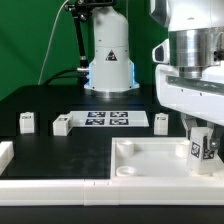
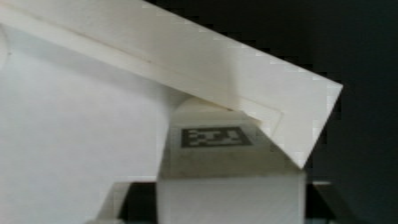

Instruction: Assemble one leg

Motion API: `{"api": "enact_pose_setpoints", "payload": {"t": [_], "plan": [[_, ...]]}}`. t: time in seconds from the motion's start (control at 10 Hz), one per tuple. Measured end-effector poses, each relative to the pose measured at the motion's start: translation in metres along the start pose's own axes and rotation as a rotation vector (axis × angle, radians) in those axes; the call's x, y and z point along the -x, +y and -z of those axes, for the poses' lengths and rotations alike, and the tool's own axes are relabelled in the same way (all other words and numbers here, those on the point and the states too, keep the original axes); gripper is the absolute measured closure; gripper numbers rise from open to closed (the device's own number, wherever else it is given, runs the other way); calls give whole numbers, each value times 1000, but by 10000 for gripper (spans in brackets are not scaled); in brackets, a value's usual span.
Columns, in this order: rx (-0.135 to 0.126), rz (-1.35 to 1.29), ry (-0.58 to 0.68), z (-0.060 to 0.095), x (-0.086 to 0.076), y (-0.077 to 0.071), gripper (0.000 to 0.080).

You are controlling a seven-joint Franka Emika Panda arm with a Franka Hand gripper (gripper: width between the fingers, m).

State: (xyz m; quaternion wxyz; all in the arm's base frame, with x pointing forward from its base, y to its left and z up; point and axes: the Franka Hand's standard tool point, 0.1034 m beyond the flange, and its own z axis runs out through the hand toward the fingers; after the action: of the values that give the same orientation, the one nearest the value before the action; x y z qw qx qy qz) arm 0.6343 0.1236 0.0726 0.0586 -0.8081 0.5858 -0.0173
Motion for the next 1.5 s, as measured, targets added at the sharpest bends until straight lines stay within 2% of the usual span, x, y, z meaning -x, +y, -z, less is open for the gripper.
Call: {"api": "enact_pose_setpoints", "payload": {"t": [0.2,0.3,0.4,0.5,0.6,0.9,1.2,1.5], "plan": [[-5,-129,-16,0,2,-1,503],[-5,-102,-16,0,2,-1,503],[-5,-47,-16,-1,2,-1,239],[-7,-5,-15,-1,2,-3,239],[-7,22,-13,-1,4,-4,177],[5,455,18,0,5,-5,151],[53,842,39,1,12,-6,150],[70,1116,25,1,-1,-4,150]]}}
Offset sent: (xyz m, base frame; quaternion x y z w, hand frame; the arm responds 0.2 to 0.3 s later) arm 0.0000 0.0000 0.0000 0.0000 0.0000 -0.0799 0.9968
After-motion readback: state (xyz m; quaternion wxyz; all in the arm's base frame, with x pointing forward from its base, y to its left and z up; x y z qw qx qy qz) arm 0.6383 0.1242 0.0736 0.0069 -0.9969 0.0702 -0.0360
